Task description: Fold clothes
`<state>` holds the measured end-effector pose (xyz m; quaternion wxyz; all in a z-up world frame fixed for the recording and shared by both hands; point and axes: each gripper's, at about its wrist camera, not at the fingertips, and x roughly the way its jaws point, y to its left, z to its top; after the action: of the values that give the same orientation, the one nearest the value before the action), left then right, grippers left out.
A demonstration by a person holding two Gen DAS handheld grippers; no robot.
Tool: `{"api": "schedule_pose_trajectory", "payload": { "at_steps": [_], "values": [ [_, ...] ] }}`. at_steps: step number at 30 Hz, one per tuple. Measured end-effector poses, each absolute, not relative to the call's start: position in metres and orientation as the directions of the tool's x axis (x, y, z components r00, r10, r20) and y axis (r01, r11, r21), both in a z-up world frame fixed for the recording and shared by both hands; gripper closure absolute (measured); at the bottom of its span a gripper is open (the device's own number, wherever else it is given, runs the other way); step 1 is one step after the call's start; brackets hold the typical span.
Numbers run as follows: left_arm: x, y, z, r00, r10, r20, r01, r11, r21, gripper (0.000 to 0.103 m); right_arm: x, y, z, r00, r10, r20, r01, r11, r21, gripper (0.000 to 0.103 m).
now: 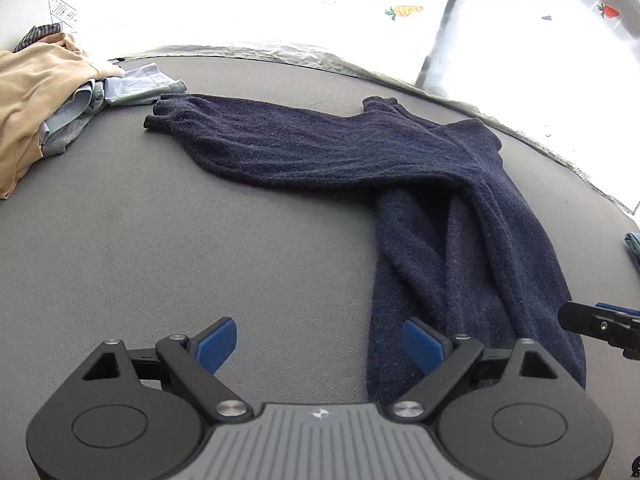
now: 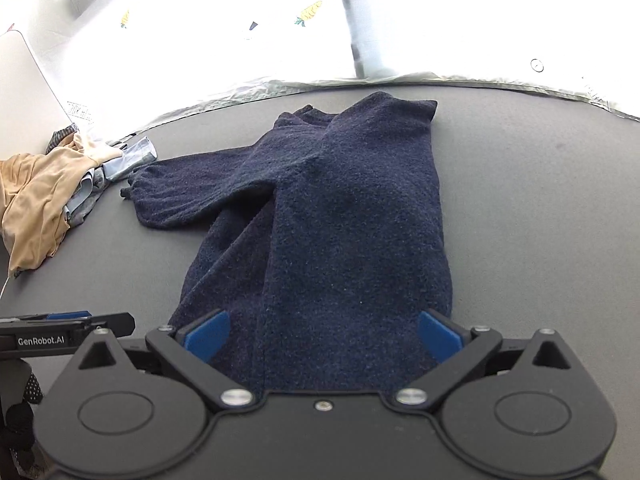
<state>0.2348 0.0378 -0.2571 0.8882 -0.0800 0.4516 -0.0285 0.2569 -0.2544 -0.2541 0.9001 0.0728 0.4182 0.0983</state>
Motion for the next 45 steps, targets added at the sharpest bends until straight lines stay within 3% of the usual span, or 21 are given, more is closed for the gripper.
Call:
{"api": "schedule_pose_trajectory", "payload": {
  "at_steps": [8, 13, 20, 27, 32, 34, 36, 39, 41, 45],
  "values": [
    [0.311, 0.082, -0.268, 0.609, -0.06, -0.791, -0.1, 0.983, -0.152, 0.012, 0.32, -0.25, -0.273, 0.696, 0.119, -0.708, 0.006, 0.985, 0.171, 0.0],
    [0.364, 0.119, -0.275, 0.602, -0.019, -0.799, -0.192, 0.967, -0.168, 0.012, 0.354, -0.255, -0.309, 0.602, 0.052, -0.797, 0.11, 0.983, 0.148, 0.0],
    [0.408, 0.154, -0.29, 0.609, 0.001, -0.793, -0.254, 0.948, -0.194, 0.012, 0.33, -0.246, -0.326, 0.73, -0.02, -0.683, 0.134, 0.984, 0.115, 0.0],
    [0.443, 0.16, -0.301, 0.635, 0.04, -0.772, -0.278, 0.944, -0.18, 0.003, 0.328, -0.245, -0.329, 0.756, -0.038, -0.653, 0.138, 0.985, 0.101, 0.0],
    [0.459, 0.151, -0.307, 0.656, 0.093, -0.749, -0.282, 0.951, -0.129, 0.003, 0.328, -0.246, -0.329, 0.762, -0.035, -0.646, 0.135, 0.985, 0.106, 0.0],
    [0.461, 0.148, -0.307, 0.669, 0.102, -0.736, -0.284, 0.95, -0.127, 0.008, 0.327, -0.246, -0.329, 0.764, -0.033, -0.644, 0.134, 0.985, 0.109, 0.0],
    [0.461, 0.147, -0.304, 0.68, 0.115, -0.724, -0.295, 0.947, -0.127, 0.028, 0.327, -0.247, -0.329, 0.765, -0.031, -0.643, 0.134, 0.985, 0.112, 0.0],
    [0.458, 0.144, -0.297, 0.691, 0.094, -0.717, -0.288, 0.945, -0.153, 0.073, 0.327, -0.247, -0.329, 0.764, -0.028, -0.645, 0.132, 0.985, 0.114, 0.0],
    [0.449, 0.131, -0.283, 0.72, 0.038, -0.693, -0.229, 0.955, -0.186, 0.088, 0.328, -0.247, -0.329, 0.761, -0.025, -0.649, 0.131, 0.985, 0.115, 0.0],
    [0.432, 0.105, -0.256, 0.767, -0.078, -0.637, -0.106, 0.964, -0.246, 0.091, 0.331, -0.251, -0.325, 0.74, -0.004, -0.673, 0.121, 0.984, 0.128, 0.0]
  ]
}}
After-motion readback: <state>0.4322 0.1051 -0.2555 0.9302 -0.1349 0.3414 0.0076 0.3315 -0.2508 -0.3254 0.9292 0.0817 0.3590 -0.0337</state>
